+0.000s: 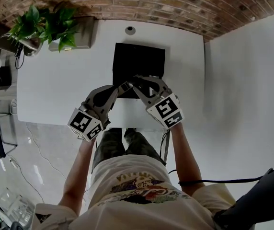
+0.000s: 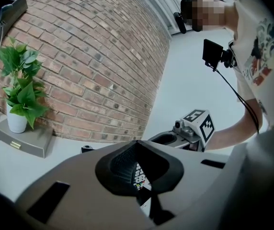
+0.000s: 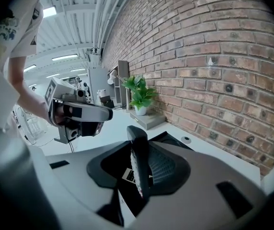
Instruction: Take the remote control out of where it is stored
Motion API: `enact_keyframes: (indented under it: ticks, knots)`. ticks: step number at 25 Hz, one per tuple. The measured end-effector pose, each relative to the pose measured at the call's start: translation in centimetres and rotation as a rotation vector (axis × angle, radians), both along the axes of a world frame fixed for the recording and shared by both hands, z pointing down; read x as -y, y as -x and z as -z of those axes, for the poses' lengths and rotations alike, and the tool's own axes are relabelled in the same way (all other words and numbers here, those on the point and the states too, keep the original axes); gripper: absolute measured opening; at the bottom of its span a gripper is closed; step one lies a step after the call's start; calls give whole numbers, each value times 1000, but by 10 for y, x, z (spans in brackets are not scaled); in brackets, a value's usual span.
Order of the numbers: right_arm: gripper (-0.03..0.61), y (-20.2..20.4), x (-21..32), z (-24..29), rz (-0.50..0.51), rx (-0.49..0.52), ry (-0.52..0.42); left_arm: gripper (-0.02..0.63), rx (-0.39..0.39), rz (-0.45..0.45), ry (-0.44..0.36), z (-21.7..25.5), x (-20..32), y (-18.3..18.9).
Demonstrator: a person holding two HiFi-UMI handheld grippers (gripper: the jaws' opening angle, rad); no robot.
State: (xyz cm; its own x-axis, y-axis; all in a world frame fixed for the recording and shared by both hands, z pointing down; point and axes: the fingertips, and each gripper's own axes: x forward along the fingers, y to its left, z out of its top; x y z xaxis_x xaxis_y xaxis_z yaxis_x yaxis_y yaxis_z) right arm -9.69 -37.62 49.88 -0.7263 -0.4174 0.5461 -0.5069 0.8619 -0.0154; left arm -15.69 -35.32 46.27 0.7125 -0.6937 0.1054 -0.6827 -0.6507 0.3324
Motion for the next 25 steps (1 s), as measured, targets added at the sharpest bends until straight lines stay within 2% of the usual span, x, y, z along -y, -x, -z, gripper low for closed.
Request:
enact_keyframes:
  ticks: [14, 25]
  knots:
    - [115, -11, 3, 28, -49, 3, -21, 3, 1, -24, -33, 21, 5, -3]
    - [115, -11, -2, 39, -77, -41, -17, 3, -15, -53, -57, 35, 9, 0]
